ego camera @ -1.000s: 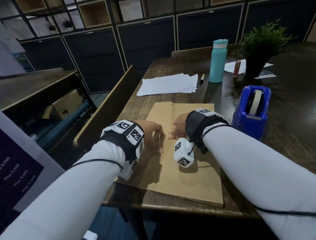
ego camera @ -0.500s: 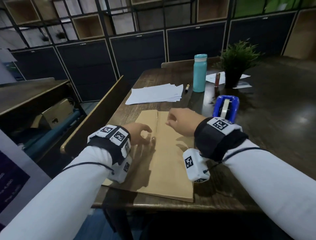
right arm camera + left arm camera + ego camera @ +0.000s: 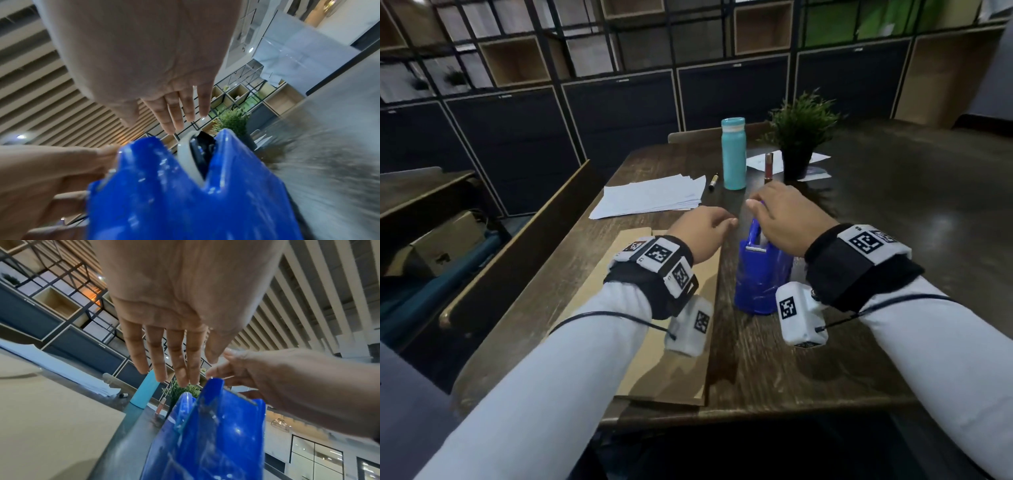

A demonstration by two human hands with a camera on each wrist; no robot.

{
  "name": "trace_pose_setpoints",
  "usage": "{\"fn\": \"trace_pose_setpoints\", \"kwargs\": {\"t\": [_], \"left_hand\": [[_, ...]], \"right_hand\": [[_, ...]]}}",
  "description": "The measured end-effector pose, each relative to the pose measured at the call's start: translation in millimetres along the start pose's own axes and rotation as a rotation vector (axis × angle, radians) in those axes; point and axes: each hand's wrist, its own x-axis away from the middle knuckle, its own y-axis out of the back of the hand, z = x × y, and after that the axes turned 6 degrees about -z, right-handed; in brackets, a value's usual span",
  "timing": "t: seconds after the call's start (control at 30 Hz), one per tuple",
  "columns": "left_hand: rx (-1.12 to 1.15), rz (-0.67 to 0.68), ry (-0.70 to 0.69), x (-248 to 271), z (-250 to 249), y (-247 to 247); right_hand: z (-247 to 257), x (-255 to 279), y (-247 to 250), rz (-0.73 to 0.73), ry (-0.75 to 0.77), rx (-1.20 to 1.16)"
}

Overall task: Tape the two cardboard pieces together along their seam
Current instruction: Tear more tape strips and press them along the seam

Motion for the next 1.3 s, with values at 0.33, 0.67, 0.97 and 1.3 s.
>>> {"fn": "trace_pose_setpoints", "kwargs": {"t": [0.33, 0.67, 0.97, 1.3], "left_hand": [[0.261, 0.132, 0.175, -1, -13, -20], [0.393, 0.189, 0.264, -2, -13, -26], [0.612, 0.196, 0.458, -10, -19, -28], [0.718, 0.145, 0.559, -12, -25, -22]], "right_hand": [[-33, -18, -9, 0.115, -0.204, 0.024], [-30, -31, -14, 0.164, -0.25, 0.09], [-29, -27, -11, 0.246, -0.233, 0.141], [-31, -28, -12, 0.236, -0.231, 0.136]]}}
